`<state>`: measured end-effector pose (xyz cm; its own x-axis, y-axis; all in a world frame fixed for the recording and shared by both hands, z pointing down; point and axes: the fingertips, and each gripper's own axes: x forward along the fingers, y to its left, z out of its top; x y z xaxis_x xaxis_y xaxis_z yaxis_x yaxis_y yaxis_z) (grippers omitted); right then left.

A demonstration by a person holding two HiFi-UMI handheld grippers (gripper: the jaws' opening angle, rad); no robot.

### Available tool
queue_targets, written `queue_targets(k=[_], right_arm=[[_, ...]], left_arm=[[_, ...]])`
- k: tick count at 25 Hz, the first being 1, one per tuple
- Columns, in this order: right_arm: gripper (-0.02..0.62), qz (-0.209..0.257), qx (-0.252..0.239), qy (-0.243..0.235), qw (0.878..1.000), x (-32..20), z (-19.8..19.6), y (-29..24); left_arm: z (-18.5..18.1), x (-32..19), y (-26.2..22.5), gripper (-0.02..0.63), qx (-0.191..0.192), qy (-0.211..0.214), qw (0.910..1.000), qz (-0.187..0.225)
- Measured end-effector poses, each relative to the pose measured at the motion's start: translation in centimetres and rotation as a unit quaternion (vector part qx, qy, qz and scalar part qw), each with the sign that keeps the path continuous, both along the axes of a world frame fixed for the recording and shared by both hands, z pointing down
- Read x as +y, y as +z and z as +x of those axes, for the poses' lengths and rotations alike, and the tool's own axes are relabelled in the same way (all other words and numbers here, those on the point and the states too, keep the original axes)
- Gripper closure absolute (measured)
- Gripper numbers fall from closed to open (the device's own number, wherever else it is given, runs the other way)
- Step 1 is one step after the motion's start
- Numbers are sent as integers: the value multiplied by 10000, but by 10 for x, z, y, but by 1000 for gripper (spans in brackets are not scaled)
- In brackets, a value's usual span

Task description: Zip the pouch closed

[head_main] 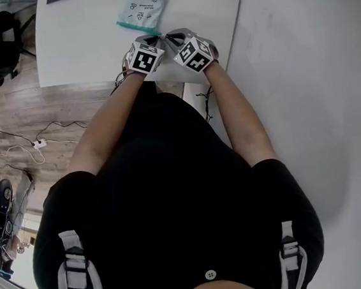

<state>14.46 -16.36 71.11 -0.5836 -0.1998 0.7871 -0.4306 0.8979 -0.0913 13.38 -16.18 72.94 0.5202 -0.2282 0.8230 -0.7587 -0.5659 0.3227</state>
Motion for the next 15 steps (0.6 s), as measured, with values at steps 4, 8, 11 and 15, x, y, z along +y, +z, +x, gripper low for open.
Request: queue_targets(k=[4,8,11,15], right_arm=[[584,-14,141,37,9999,1,-1,2],[584,-23,207,62,9998,-2,3,3],[586,-12,210,100,9997,-6,5,2],[586,9,240,93,9997,-3,6,2]], left_arm=[[-2,2,0,597,-82,85,9999,-30],[-1,0,-2,597,-151,101,9998,-34],[-1,-4,-4,597,-167,122,9998,13],[0,-1,-5,597,-193,136,9997,36]])
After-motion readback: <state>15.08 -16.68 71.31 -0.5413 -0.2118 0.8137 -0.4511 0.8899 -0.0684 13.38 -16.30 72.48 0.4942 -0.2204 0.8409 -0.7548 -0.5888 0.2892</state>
